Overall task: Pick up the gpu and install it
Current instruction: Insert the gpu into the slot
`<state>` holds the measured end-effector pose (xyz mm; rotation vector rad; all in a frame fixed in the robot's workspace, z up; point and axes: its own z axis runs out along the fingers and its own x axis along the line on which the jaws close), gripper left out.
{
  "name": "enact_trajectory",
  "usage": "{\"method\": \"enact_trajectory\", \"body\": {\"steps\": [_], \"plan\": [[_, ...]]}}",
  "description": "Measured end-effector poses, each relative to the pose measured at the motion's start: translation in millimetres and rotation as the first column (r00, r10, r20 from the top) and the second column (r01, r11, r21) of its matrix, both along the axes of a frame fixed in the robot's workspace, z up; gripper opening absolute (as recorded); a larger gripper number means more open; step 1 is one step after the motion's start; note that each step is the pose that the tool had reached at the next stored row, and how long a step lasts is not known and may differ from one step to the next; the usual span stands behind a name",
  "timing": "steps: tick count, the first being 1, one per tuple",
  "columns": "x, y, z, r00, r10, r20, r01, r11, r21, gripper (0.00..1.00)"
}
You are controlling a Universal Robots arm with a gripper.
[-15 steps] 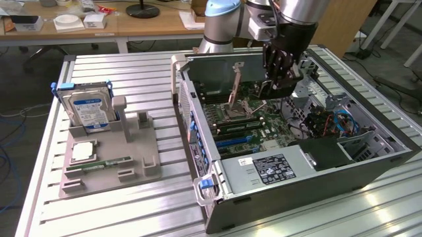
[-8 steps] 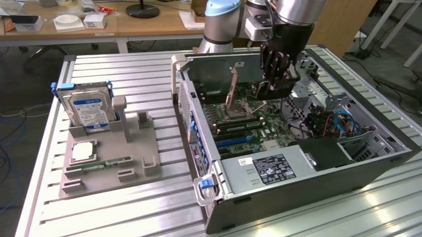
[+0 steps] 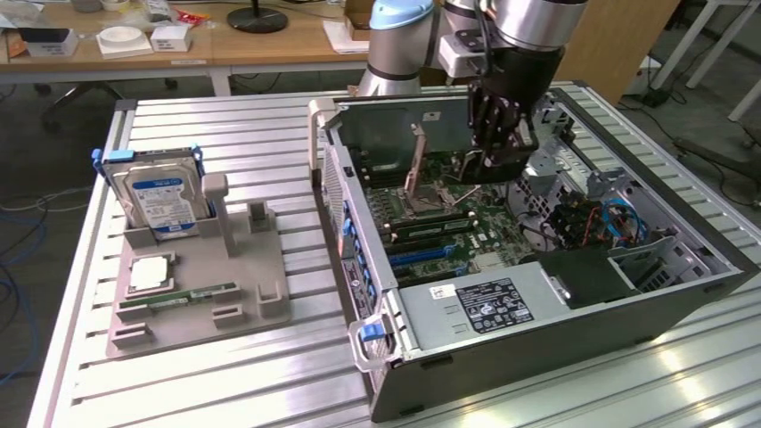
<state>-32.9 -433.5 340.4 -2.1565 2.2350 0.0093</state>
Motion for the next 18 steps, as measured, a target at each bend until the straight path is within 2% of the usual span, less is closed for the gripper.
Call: {"method": "enact_trajectory", "body": {"steps": [2, 9, 15, 18], "plan": [[-0.2, -2.5, -0.4, 1.0000, -0.001, 0.0000, 0.001, 1.0000, -0.0002, 0.27], [-5.0, -3.4, -2.2, 1.0000, -0.001, 0.0000, 0.001, 1.0000, -0.0004, 0.27], [-5.6, -11.5, -2.7, 1.0000, -0.001, 0.0000, 0.001, 1.0000, -0.0011, 0.27], [-11.0, -12.2, -4.3, 1.0000, -0.001, 0.0001, 0.001, 1.0000, -0.0014, 0.27]]}}
